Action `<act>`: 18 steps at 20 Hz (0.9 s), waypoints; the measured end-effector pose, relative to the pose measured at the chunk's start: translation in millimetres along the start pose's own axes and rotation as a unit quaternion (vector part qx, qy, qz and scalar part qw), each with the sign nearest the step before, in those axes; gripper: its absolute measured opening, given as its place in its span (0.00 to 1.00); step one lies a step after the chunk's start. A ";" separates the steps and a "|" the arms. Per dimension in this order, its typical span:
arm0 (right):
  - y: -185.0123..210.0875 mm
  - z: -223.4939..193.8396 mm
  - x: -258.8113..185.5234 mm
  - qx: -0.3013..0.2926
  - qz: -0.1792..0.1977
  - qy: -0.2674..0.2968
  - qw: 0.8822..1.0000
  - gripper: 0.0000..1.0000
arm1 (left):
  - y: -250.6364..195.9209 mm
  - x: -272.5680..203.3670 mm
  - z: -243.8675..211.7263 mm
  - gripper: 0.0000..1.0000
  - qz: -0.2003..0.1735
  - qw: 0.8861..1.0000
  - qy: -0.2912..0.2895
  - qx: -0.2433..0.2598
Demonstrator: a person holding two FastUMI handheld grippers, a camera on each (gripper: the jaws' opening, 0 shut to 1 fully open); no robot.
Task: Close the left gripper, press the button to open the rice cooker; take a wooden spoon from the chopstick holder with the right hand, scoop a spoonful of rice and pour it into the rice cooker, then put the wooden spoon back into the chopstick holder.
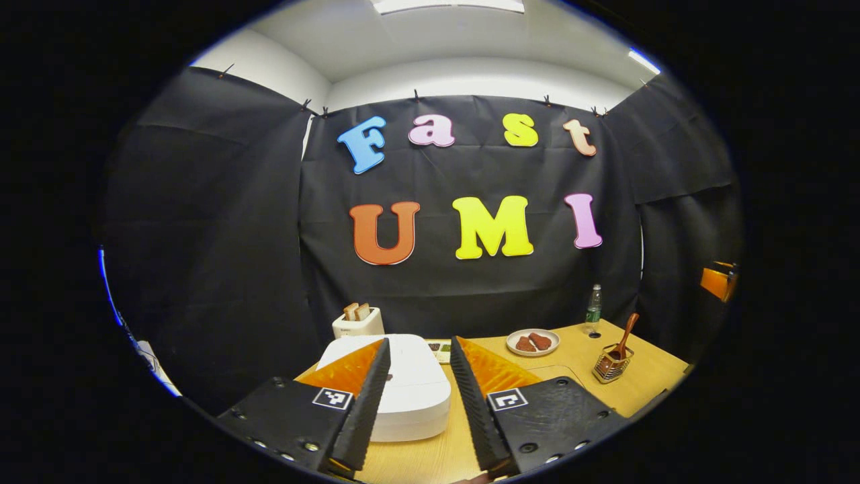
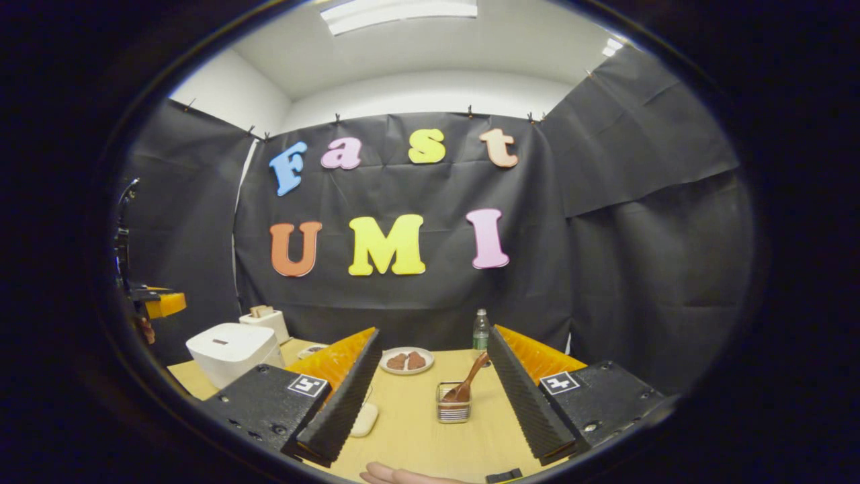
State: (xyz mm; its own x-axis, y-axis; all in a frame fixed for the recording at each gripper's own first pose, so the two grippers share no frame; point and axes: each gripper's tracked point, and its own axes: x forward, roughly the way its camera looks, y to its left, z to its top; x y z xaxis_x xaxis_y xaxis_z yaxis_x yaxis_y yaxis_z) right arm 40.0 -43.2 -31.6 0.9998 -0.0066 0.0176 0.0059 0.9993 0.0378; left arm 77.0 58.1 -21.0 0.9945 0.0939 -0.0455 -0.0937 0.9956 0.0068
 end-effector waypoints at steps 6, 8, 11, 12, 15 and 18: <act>-13.7 -11.0 13.6 -0.017 -0.013 -0.008 1.000 0.99 | 14.5 27.0 -31.1 0.45 0.008 0.998 0.063 0.007; -17.1 -18.1 17.9 -0.029 -0.022 -0.010 0.999 0.96 | 17.5 45.5 -43.7 0.45 0.007 0.997 0.078 0.005; -11.7 -28.1 23.7 -0.022 -0.009 0.000 1.000 0.99 | 34.7 61.0 -68.0 0.02 0.026 0.992 0.121 -0.010; -12.6 -32.1 25.7 -0.019 -0.006 0.004 1.000 0.99 | 38.9 66.4 -75.8 0.00 0.029 0.991 0.133 -0.010; -15.7 -37.2 32.4 -0.020 -0.007 0.006 1.000 0.99 | 42.6 77.4 -107.0 0.00 0.027 0.980 0.193 -0.027; -16.5 -44.2 37.3 -0.018 -0.008 0.013 1.000 0.99 | 61.3 89.9 -115.0 0.00 0.050 0.976 0.209 -0.019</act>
State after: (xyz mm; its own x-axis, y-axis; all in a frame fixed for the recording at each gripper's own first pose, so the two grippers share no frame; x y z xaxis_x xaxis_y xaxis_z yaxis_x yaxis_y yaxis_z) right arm 78.0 -58.2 -75.7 0.9997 -0.0215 -0.0084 0.0215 0.9998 0.0021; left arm 155.4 127.8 -139.5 0.8751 0.1757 -0.4509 -0.1994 0.9799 -0.0051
